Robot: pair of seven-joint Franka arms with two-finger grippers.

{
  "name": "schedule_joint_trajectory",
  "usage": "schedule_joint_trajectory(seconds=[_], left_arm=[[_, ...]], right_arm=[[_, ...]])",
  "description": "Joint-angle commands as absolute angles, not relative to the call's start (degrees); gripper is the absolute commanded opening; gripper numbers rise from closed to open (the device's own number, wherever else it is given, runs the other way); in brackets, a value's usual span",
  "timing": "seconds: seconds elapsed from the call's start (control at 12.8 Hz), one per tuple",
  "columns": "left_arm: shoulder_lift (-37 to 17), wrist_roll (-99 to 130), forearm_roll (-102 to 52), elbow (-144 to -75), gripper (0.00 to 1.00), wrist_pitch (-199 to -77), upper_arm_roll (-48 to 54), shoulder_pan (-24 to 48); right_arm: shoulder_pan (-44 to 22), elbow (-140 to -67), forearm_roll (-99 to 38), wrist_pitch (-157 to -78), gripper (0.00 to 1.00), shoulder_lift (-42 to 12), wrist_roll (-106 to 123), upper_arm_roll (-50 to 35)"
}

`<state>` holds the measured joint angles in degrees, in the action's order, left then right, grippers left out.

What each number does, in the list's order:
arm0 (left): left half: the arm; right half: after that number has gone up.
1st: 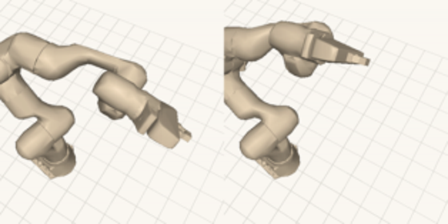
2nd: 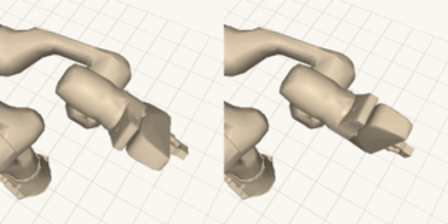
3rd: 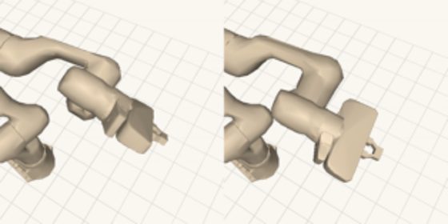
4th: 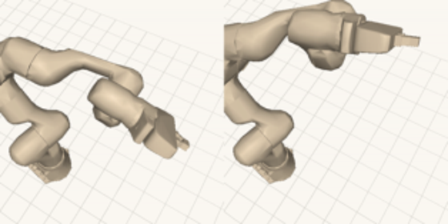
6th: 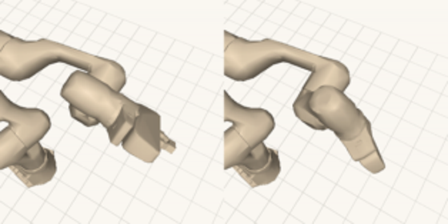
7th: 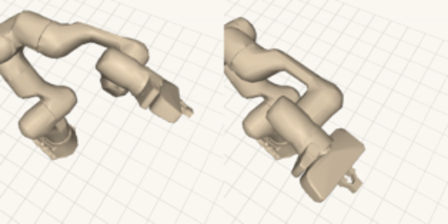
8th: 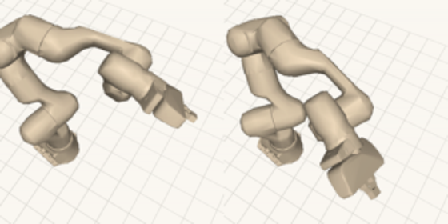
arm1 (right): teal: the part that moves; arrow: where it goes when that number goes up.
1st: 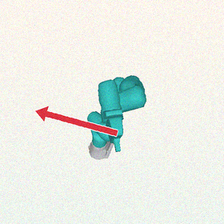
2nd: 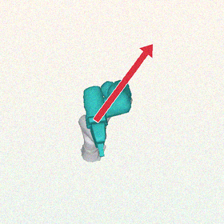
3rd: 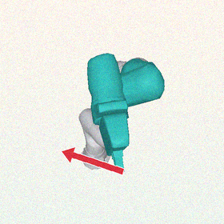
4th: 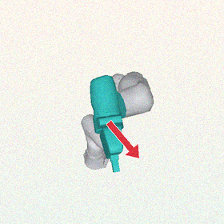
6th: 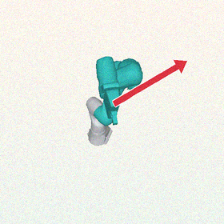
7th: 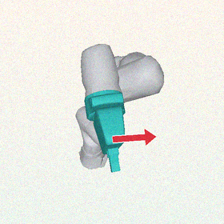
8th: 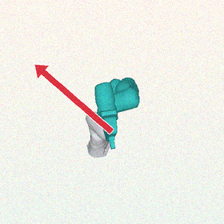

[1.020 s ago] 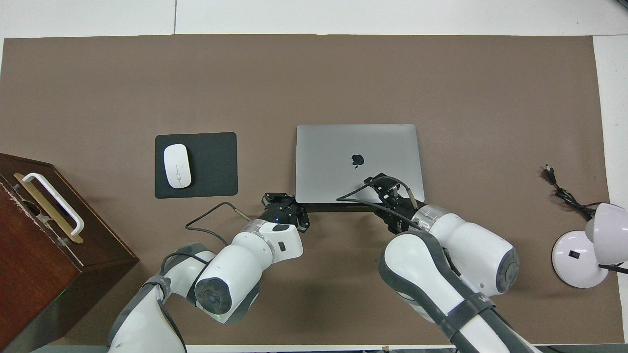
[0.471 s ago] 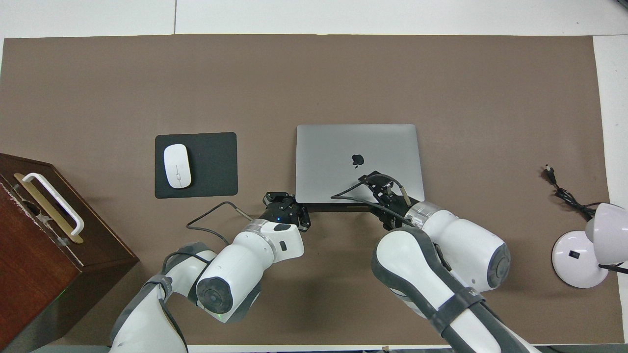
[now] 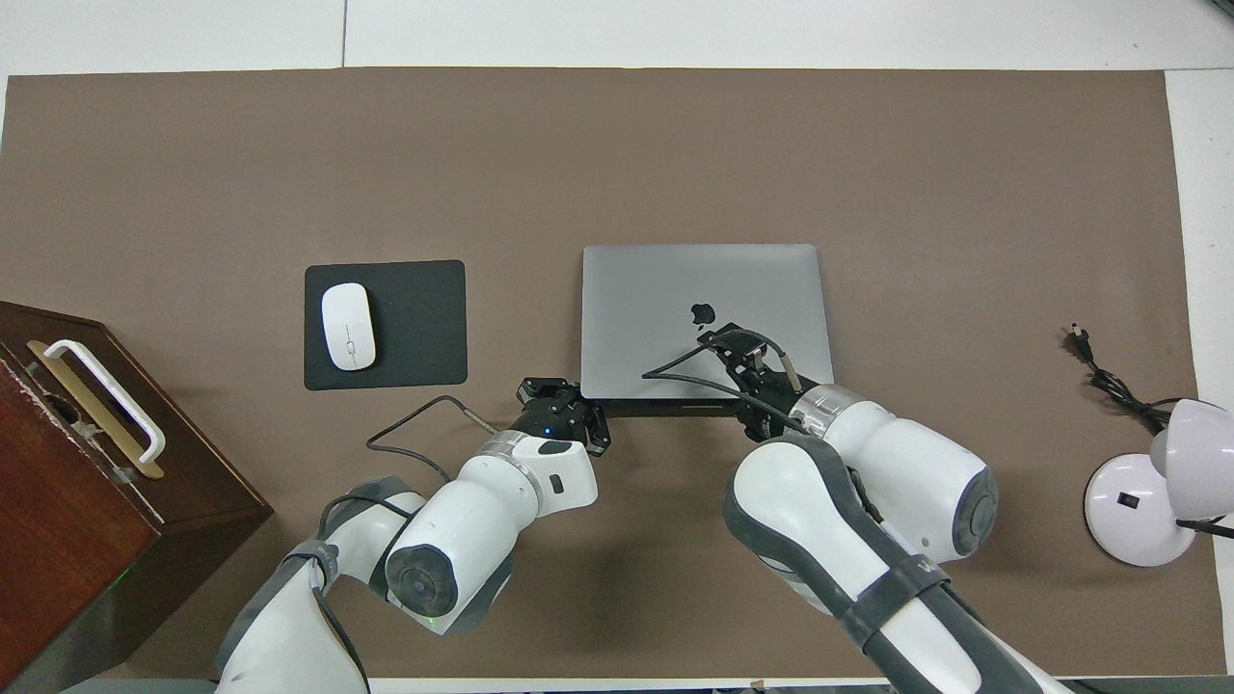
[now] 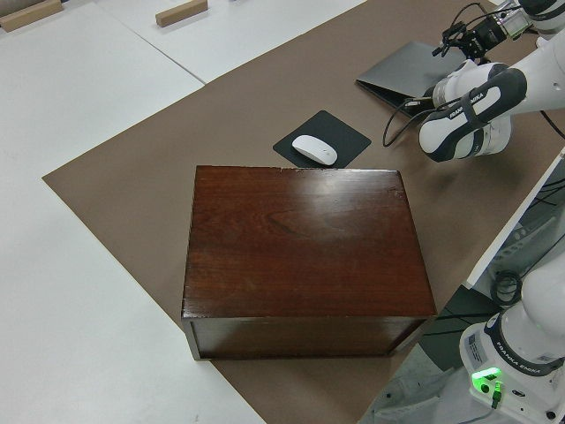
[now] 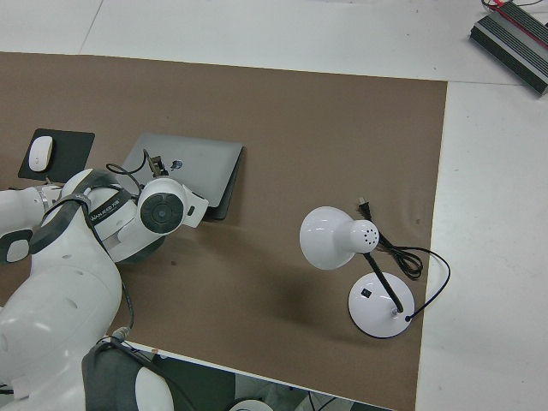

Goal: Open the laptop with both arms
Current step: 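Lift the laptop lid upward with the right gripper while the left gripper holds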

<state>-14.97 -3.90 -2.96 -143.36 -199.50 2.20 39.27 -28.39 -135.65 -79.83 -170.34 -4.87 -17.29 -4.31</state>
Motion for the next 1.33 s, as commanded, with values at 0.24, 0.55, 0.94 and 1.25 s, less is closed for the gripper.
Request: schedule_joint_trajectory(seconds=[0.24,0.55,0.94,1.25], left_arm=[[-17.2,-5.0,-3.5,-142.2,0.0,-200.7,1.3,40.5],[-17.2,-5.1,-3.5,-142.2,0.0,-200.7,1.3,40.5],[-17.6,-5.1,-3.5,-142.1,0.0,-200.7,1.3,40.5],[-17.7,-5.1,-3.5,-142.1,0.0,-200.7,1.2,40.5]], right_arm=[[-28.7,-130.3,-82.5,-173.4,1.0,-8.7,-14.4,-4.4],[-28.7,-125.6,-82.4,-174.1,1.0,-10.7,-14.4,-4.4],[-25.1,-116.3,-81.5,-173.8,1.0,-14.1,-10.2,-4.2],[-22.5,-112.3,-81.2,-173.0,1.0,-15.8,-7.6,-4.2]])
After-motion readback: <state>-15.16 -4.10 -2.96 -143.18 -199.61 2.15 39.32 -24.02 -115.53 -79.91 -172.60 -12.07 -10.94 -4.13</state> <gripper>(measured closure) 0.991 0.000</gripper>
